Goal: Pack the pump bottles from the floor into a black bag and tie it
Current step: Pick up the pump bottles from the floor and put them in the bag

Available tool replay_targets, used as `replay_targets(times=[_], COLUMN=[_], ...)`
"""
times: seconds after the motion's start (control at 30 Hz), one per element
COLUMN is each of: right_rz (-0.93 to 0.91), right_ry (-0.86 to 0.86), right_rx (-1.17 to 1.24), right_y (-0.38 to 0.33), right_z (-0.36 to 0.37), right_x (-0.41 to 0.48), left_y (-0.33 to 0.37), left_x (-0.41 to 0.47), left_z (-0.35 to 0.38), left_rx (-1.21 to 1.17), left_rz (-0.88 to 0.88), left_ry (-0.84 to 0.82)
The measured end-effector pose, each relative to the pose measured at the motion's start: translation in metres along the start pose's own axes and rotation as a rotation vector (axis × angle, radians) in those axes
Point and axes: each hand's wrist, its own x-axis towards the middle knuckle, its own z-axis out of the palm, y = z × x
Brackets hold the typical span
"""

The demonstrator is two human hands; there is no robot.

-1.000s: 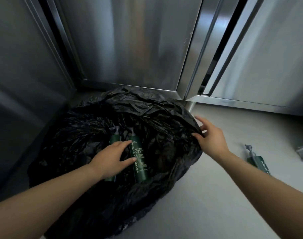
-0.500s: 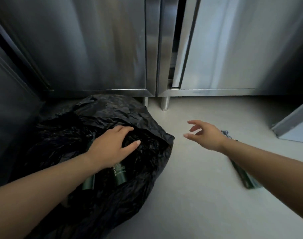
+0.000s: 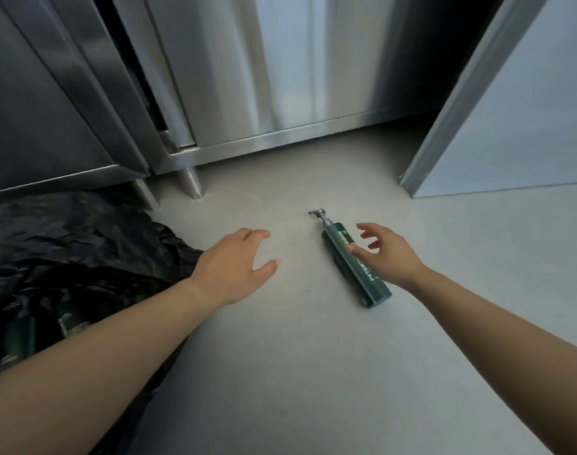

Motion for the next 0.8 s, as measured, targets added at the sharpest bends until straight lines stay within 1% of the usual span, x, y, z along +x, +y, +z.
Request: replay_targets(times=[0.17, 0.27, 0.33, 0.43, 0.53, 0.6, 0.67, 0.8], right_rz=[-0.014, 0.014, 0.049, 0.081, 0.132, 0.136, 0.085, -0.036], right_ry=[-0.021, -0.04, -0.084, -0.127, -0.108, -0.085, -0.082, -0.104], right_rx=[-0.08, -0.097, -0.108, -0.194, -0.242, -0.164, -0.013, 0.213], right_y=[0.038, 0.05, 0.051, 0.051, 0.052, 0.049, 0.038, -0.013], right_z=[0.015, 0.033, 0.047, 0.064, 0.07, 0.075, 0.08, 0.091], right_x=[0.016, 0.029, 0.036, 0.043, 0.051, 0.054, 0.053, 0.049], left_y=[0.02, 0.022, 0.018, 0.007, -0.004, -0.01, -0.015, -0.023], left_x=[0.031, 0.035, 0.031, 0.02, 0.013, 0.01, 0.008, -0.001], left_z=[0.052, 0.084, 0.099, 0.109, 0.105, 0.095, 0.082, 0.043], left_rx=[0.061, 0.087, 0.092, 0.097, 0.101, 0.089, 0.071, 0.068], left_rz=[0.003, -0.058, -0.106, -0.141, -0.162, -0.175, -0.183, -0.183], left_ry=[-0.099, -0.179, -0.236, -0.292, -0.287, -0.26, -0.215, -0.101])
